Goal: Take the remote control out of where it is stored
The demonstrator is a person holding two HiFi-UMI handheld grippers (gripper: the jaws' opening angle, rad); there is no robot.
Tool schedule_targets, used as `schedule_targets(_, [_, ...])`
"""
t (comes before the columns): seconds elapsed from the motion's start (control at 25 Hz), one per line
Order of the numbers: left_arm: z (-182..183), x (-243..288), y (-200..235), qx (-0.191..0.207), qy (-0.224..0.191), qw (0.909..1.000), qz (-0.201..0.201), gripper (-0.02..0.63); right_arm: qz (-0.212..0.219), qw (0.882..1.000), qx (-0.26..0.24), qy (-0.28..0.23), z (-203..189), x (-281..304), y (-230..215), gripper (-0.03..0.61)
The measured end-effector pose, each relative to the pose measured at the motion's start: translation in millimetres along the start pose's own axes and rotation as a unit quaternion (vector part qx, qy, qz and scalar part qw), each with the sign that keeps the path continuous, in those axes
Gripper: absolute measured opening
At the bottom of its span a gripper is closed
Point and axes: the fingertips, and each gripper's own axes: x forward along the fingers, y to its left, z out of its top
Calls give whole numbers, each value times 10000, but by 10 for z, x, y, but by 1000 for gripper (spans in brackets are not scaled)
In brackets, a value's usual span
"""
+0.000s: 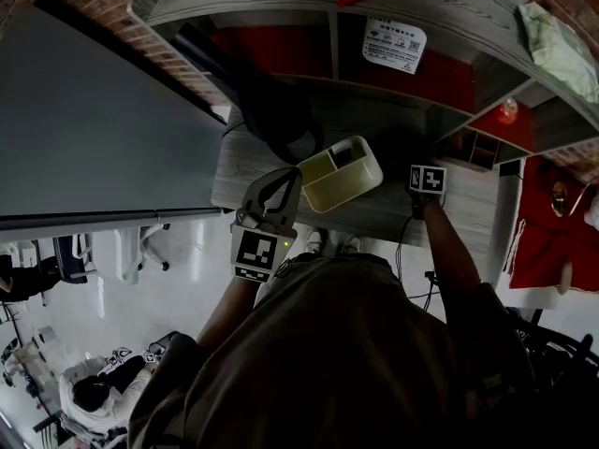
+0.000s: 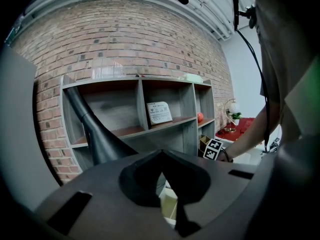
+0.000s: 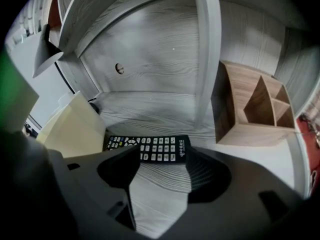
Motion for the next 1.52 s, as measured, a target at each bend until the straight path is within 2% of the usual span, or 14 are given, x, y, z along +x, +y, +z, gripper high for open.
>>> schedule_targets(0.48, [-37,-44,-59,9,23,10000,-43,11,33,9995,-130,-289,182,-196,76,287])
schedule_targets(0.56, [-28,-47,-60,-80,-38,9999,-75,11,-6,9986,-274,-449,277,-302,92,287])
schedule_targets(0.64, [-15,-52,-61,-161,-97,9998,-93,11,-88,9958,-628,-659,388,-448,135,287])
schedule_targets(0.76, [-3,-42,-70,-149,-133,9997,-117,11,-93,9892,-1081,-985,563,-681,251,287])
schedule_targets(1.0, [28,-36,-53,-334,-233,9991,-90,11,11,9759,-1437,-1645,847,-1207,517,287])
schedule_targets(1.16, [39,-23,-28,-333,-265,9990,-110,11,117,9598,-1746,-2195,1069,-1622,755,287])
schedule_targets(1.44, [173,-16,79,-223,-443,9987,-107,11,404,9336,-1996,-2947,1290,-2283,1138,284])
schedule_targets(1.52, [208,-15,121,-218,-490,9985,-82,11,449,9236,-2111,-3169,1338,-2451,1261,252])
